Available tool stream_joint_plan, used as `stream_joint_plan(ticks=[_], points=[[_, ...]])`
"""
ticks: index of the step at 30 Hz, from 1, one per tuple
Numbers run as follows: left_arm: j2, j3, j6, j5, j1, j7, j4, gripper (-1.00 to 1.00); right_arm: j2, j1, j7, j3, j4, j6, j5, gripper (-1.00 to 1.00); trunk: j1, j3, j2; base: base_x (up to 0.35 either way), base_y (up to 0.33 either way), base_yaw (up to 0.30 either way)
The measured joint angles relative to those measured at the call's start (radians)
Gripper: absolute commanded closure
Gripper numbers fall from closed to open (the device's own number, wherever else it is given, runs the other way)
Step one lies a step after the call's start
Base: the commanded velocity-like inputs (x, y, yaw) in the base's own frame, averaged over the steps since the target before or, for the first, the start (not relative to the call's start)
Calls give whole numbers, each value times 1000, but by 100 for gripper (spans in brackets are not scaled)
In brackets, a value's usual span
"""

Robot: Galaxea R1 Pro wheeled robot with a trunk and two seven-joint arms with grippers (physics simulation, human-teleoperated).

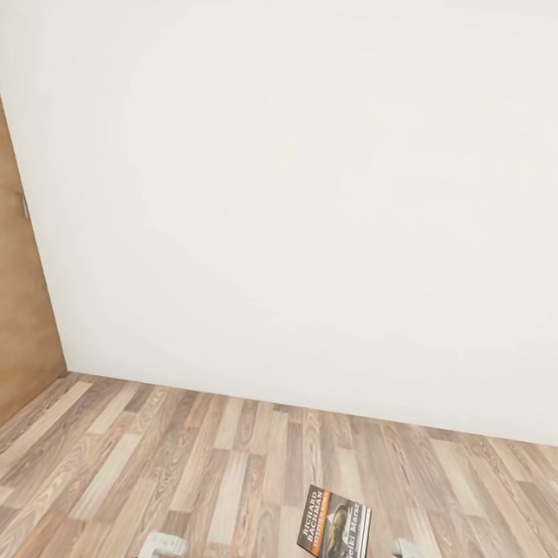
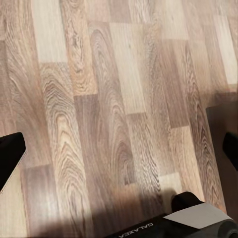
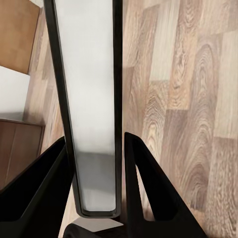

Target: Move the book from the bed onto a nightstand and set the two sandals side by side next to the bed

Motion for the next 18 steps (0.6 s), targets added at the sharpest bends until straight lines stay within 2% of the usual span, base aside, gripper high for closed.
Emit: stream_joint_plan(ticks=[18], points=[[0, 0, 0, 0, 0, 0, 0, -100, 0, 0, 1, -1, 0, 0, 0, 100, 0, 0, 0, 331, 0, -7]])
